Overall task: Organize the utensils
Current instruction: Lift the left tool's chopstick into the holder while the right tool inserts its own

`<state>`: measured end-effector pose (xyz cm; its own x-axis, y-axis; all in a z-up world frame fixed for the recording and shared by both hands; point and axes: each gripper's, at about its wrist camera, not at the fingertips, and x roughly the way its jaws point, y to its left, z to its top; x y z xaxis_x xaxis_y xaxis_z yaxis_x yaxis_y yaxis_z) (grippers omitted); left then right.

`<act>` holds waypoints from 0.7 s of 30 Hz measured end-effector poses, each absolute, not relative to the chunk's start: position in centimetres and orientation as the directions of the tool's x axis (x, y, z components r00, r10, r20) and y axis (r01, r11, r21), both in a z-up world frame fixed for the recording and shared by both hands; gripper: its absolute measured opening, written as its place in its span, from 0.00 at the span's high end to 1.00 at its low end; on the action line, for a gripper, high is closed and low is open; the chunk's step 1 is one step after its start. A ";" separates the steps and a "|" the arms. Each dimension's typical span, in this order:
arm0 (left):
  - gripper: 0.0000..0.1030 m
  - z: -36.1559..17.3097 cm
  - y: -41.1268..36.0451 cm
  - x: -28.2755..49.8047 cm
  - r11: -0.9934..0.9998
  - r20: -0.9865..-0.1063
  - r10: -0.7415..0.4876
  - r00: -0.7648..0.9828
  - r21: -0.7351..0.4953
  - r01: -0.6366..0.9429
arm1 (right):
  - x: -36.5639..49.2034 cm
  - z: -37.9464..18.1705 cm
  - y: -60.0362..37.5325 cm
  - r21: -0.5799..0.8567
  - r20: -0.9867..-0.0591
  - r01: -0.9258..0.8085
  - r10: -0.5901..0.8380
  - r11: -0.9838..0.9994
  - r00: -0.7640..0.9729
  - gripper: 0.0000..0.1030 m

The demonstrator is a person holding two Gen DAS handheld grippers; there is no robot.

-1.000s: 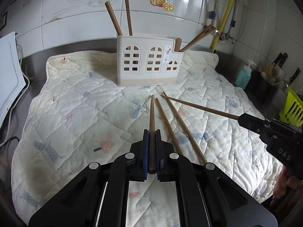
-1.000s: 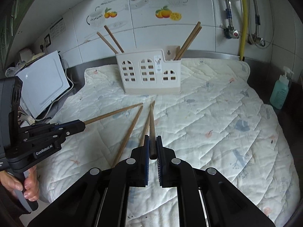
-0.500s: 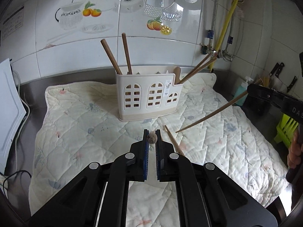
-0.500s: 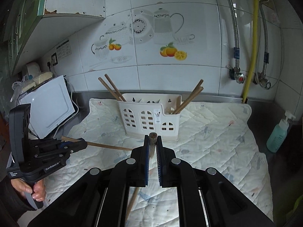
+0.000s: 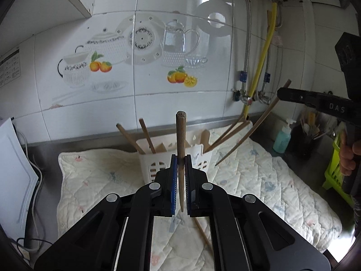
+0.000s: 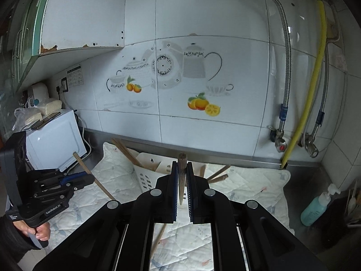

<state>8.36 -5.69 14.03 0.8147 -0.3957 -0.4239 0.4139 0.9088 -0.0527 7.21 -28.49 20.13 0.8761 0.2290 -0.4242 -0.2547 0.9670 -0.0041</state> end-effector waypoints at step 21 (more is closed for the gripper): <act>0.95 19.0 -7.0 17.4 0.966 -0.312 -0.246 0.918 -0.005 0.257 | 16.3 19.5 -28.0 0.019 -0.490 -0.217 0.198 0.976 0.849 0.93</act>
